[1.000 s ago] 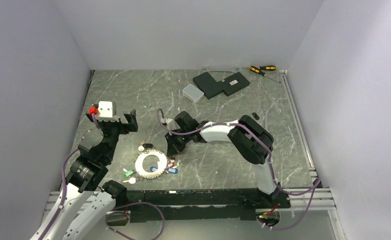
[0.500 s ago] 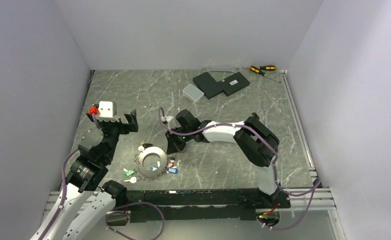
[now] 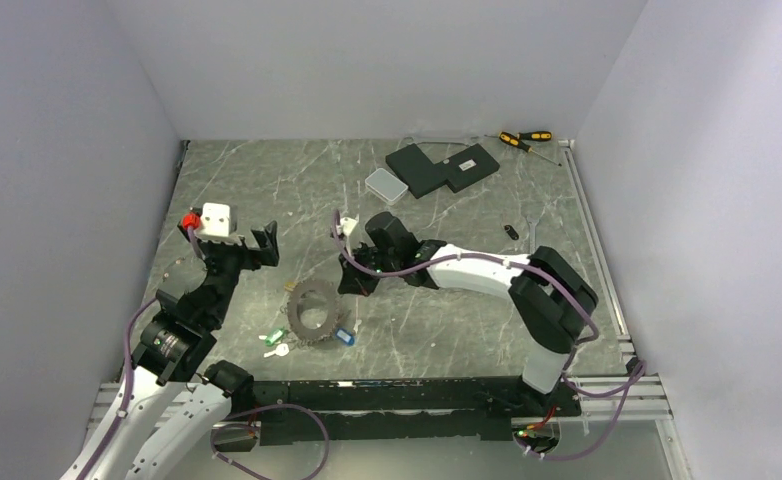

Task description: Put the keys on the keyring

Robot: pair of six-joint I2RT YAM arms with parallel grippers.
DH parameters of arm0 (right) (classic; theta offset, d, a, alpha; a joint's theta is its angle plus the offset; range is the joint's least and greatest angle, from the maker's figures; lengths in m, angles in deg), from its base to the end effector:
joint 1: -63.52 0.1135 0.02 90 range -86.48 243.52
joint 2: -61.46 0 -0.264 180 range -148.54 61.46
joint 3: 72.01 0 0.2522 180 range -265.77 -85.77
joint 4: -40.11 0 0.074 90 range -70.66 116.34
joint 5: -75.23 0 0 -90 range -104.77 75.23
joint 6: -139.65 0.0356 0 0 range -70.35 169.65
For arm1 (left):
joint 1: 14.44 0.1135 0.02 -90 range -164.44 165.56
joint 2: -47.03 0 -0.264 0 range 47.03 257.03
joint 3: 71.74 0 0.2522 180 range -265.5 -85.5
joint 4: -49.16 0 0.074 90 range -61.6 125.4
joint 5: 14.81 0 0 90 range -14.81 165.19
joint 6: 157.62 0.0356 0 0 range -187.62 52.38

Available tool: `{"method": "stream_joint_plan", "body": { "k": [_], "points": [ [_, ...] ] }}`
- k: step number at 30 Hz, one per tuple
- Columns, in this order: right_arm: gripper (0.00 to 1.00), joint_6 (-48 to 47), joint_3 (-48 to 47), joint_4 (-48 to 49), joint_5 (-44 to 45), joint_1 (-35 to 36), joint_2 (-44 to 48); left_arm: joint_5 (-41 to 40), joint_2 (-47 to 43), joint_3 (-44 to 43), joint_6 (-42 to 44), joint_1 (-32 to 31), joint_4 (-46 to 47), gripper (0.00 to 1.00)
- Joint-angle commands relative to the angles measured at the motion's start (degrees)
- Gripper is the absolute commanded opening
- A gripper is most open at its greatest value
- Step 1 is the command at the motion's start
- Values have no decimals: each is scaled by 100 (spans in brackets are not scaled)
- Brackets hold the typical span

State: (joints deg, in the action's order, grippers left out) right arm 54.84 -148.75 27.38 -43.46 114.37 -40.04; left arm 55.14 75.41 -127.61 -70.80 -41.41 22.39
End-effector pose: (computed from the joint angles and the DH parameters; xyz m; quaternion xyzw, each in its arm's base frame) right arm 0.2299 0.3095 0.2025 -0.4381 0.7583 0.3975 0.2740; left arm 0.1115 -0.0430 0.3567 0.0214 0.7026 -0.0641 0.7084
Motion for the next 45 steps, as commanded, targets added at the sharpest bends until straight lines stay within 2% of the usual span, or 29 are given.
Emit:
{"method": "stream_joint_plan", "body": {
  "k": [1,7,15,27,29,37,45],
  "points": [
    [0,-321,63,371,354,34,620,382,-23,-17,139,24,282,92],
    [0,-709,109,160,816,123,1131,1138,-52,-34,195,24,287,90],
    [0,-1400,126,-77,1710,374,1830,2668,179,-164,247,45,229,88],
    [0,-1790,382,-521,2253,501,2882,4180,329,-213,460,59,265,83],
    [0,-1891,399,-587,2268,513,3054,4517,353,-186,486,60,319,79],
    [0,-2322,519,-771,1980,579,3742,5858,785,-210,359,59,511,75],
    [0,-2129,801,-454,1461,623,4266,6770,1106,-39,34,59,1099,67]
  ]
}}
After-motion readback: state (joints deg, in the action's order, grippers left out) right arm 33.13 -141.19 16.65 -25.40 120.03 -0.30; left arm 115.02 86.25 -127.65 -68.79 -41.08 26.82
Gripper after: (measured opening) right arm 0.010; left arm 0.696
